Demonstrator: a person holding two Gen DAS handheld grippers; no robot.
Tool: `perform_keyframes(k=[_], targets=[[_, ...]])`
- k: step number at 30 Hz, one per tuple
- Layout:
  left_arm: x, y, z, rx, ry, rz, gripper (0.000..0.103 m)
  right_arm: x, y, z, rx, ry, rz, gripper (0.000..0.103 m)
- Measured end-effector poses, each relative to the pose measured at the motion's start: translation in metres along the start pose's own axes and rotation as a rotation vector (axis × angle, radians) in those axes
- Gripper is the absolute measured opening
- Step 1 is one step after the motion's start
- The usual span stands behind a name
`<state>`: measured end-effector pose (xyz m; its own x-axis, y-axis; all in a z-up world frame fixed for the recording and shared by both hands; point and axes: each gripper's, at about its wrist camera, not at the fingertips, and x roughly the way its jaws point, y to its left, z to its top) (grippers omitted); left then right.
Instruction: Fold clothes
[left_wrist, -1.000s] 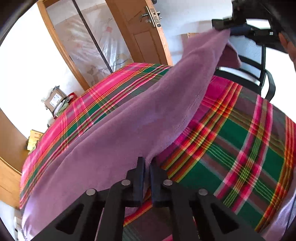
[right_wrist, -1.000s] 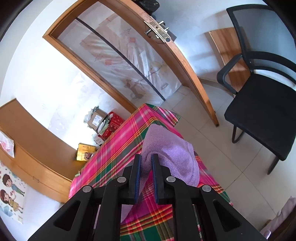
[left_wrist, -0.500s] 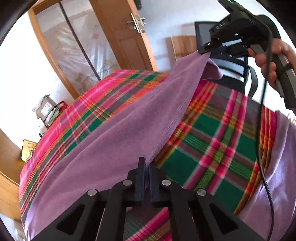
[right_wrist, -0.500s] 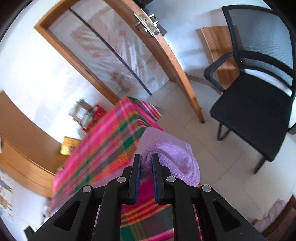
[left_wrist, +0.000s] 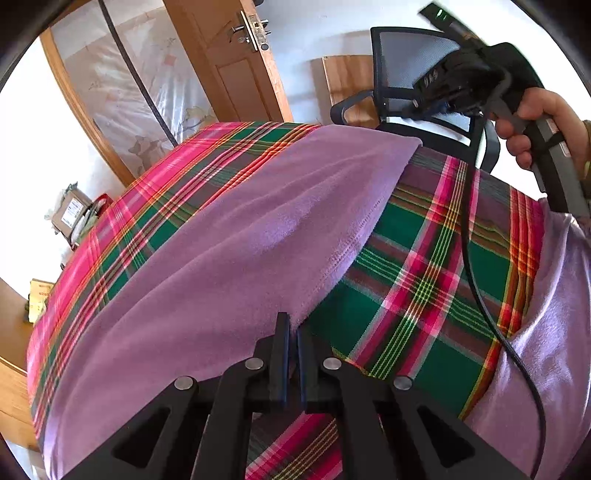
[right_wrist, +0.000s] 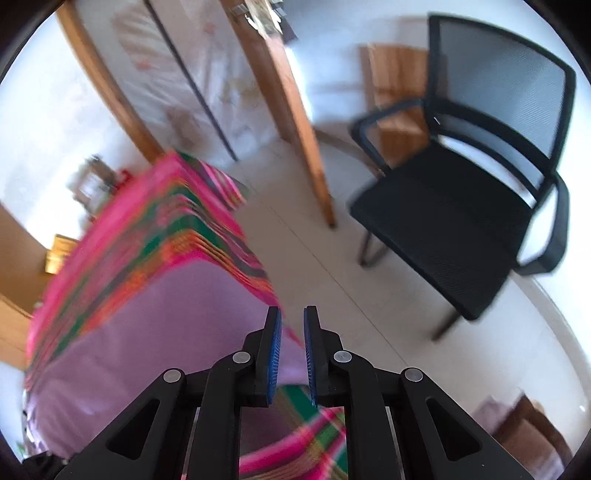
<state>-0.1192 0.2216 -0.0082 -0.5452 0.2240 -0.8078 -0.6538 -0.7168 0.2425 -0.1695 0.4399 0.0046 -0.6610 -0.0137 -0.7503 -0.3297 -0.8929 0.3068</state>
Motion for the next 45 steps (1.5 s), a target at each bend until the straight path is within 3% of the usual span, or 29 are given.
perform_keyframes(k=[2, 4, 7, 10, 17, 22, 24, 29, 34, 36, 39, 45], targets=[[0.0, 0.001, 0.0, 0.005, -0.003, 0.0, 0.004, -0.005, 0.028, -0.004, -0.116, -0.024, 0.119, 0.015], [0.001, 0.004, 0.0, 0.002, -0.004, -0.005, 0.004, -0.001, 0.052, -0.011, -0.206, 0.024, 0.246, 0.016], [-0.001, 0.002, -0.001, 0.001, 0.002, -0.007, 0.004, 0.009, 0.087, -0.032, -0.351, 0.093, 0.334, 0.017], [-0.002, 0.001, -0.001, 0.009, 0.009, -0.015, 0.005, 0.012, 0.097, -0.051, -0.439, 0.126, 0.289, 0.018], [-0.005, 0.005, -0.004, -0.023, 0.01, -0.066, 0.006, -0.008, 0.08, -0.088, -0.587, 0.086, 0.156, 0.022], [-0.009, 0.007, -0.005, -0.045, 0.02, -0.115, 0.012, -0.011, 0.075, -0.085, -0.575, 0.1, 0.092, 0.023], [-0.013, 0.009, -0.006, -0.049, 0.026, -0.139, 0.013, -0.016, 0.078, -0.08, -0.557, 0.076, 0.085, 0.023], [-0.03, 0.02, -0.007, -0.1, 0.02, -0.195, 0.014, -0.01, 0.109, -0.082, -0.619, 0.104, 0.202, 0.023], [-0.046, 0.035, -0.013, -0.143, 0.018, -0.176, 0.015, 0.002, 0.11, -0.082, -0.616, 0.132, 0.182, 0.023], [-0.051, 0.041, -0.014, -0.162, 0.022, -0.153, 0.015, -0.003, 0.094, -0.07, -0.559, 0.1, 0.117, 0.023], [-0.066, 0.045, -0.018, -0.178, 0.005, -0.144, 0.015, -0.035, 0.064, -0.057, -0.476, 0.045, 0.132, 0.023], [-0.113, 0.041, -0.019, -0.172, -0.054, -0.128, 0.017, -0.128, 0.007, -0.052, -0.415, -0.117, 0.011, 0.023]])
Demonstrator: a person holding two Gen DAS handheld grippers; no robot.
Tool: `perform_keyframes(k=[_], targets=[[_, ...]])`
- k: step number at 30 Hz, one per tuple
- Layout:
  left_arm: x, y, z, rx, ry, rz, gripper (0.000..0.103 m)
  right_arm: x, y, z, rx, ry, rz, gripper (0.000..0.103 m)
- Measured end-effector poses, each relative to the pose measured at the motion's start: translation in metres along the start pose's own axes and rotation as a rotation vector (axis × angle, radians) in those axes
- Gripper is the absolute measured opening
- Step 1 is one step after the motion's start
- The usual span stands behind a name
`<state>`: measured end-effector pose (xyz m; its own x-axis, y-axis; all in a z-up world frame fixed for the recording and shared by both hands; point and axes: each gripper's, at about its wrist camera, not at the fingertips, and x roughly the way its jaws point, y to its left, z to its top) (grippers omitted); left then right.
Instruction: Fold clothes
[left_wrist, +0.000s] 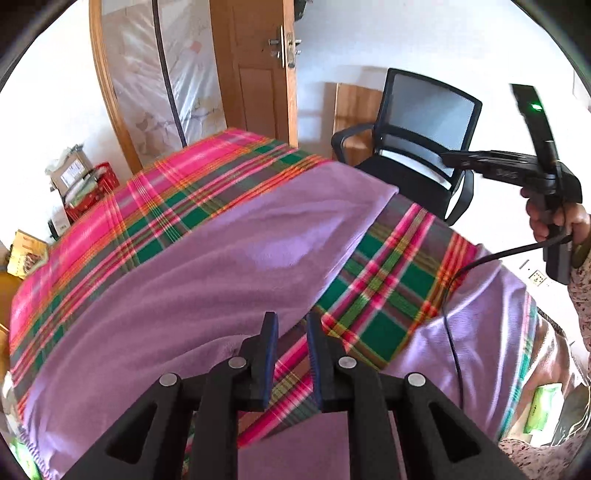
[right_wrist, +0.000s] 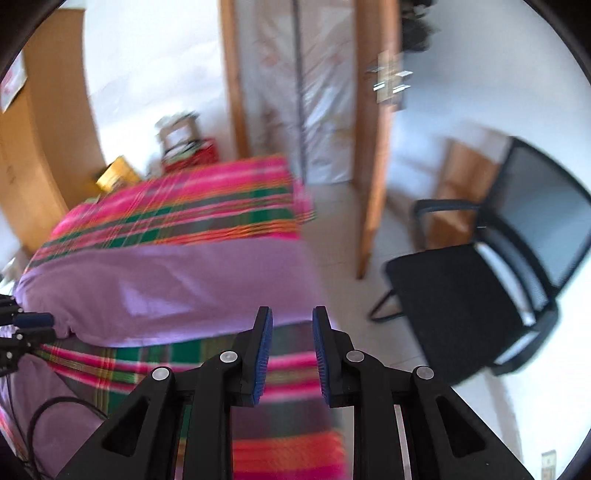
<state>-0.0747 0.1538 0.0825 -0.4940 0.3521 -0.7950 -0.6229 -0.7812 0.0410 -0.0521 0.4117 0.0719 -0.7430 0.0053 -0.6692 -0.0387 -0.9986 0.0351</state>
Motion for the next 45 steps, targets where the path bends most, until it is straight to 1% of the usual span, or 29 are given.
perform_keyframes(k=[2, 5, 7, 8, 9, 12, 14, 16, 19, 21, 25, 27, 30, 33, 35, 38, 43, 45], targets=[[-0.02, -0.003, -0.001, 0.01, -0.026, 0.022, 0.017, -0.032, -0.016, -0.004, 0.023, -0.034, -0.035, 0.023], [-0.053, -0.005, -0.009, 0.012, -0.066, 0.046, 0.017, -0.074, -0.025, -0.013, 0.011, -0.073, -0.079, 0.023], [-0.075, -0.005, -0.018, 0.012, -0.074, 0.071, 0.017, -0.101, -0.03, -0.019, -0.008, -0.097, -0.1, 0.023], [-0.086, -0.004, -0.024, 0.017, -0.075, 0.095, 0.017, -0.113, -0.03, -0.021, -0.019, -0.11, -0.099, 0.023], [-0.097, -0.004, -0.031, 0.022, -0.076, 0.121, 0.017, -0.122, -0.032, -0.022, -0.026, -0.12, -0.097, 0.023], [-0.129, 0.0, -0.051, 0.019, -0.077, 0.191, 0.017, -0.146, -0.037, -0.029, -0.031, -0.135, -0.125, 0.023], [-0.149, 0.009, -0.067, -0.018, -0.073, 0.231, 0.017, -0.156, -0.039, -0.032, -0.027, -0.145, -0.129, 0.023], [-0.162, 0.019, -0.084, -0.054, -0.064, 0.274, 0.017, -0.161, -0.037, -0.039, -0.025, -0.152, -0.093, 0.024], [-0.172, 0.037, -0.115, -0.128, -0.033, 0.33, 0.019, -0.152, -0.022, -0.052, -0.045, -0.14, -0.035, 0.024], [-0.174, 0.049, -0.137, -0.186, -0.012, 0.351, 0.019, -0.134, -0.006, -0.063, -0.064, -0.096, 0.01, 0.024], [-0.17, 0.075, -0.188, -0.332, 0.022, 0.353, 0.019, -0.091, 0.035, -0.09, -0.113, 0.003, 0.103, 0.024], [-0.162, 0.085, -0.213, -0.391, 0.051, 0.356, 0.019, -0.074, 0.06, -0.103, -0.135, 0.039, 0.167, 0.024], [-0.153, 0.097, -0.244, -0.473, 0.085, 0.35, 0.019, -0.057, 0.096, -0.119, -0.171, 0.079, 0.268, 0.024], [-0.149, 0.11, -0.27, -0.55, 0.103, 0.355, 0.019, -0.046, 0.129, -0.134, -0.21, 0.117, 0.337, 0.024], [-0.146, 0.118, -0.284, -0.576, 0.11, 0.335, 0.019, -0.038, 0.146, -0.143, -0.229, 0.145, 0.357, 0.024], [-0.145, 0.122, -0.3, -0.616, 0.118, 0.327, 0.019, -0.032, 0.161, -0.154, -0.245, 0.173, 0.372, 0.024], [-0.135, 0.127, -0.328, -0.664, 0.162, 0.322, 0.019, -0.036, 0.178, -0.168, -0.309, 0.14, 0.315, 0.025], [-0.139, 0.126, -0.332, -0.67, 0.146, 0.318, 0.02, -0.04, 0.178, -0.171, -0.32, 0.133, 0.301, 0.025]])
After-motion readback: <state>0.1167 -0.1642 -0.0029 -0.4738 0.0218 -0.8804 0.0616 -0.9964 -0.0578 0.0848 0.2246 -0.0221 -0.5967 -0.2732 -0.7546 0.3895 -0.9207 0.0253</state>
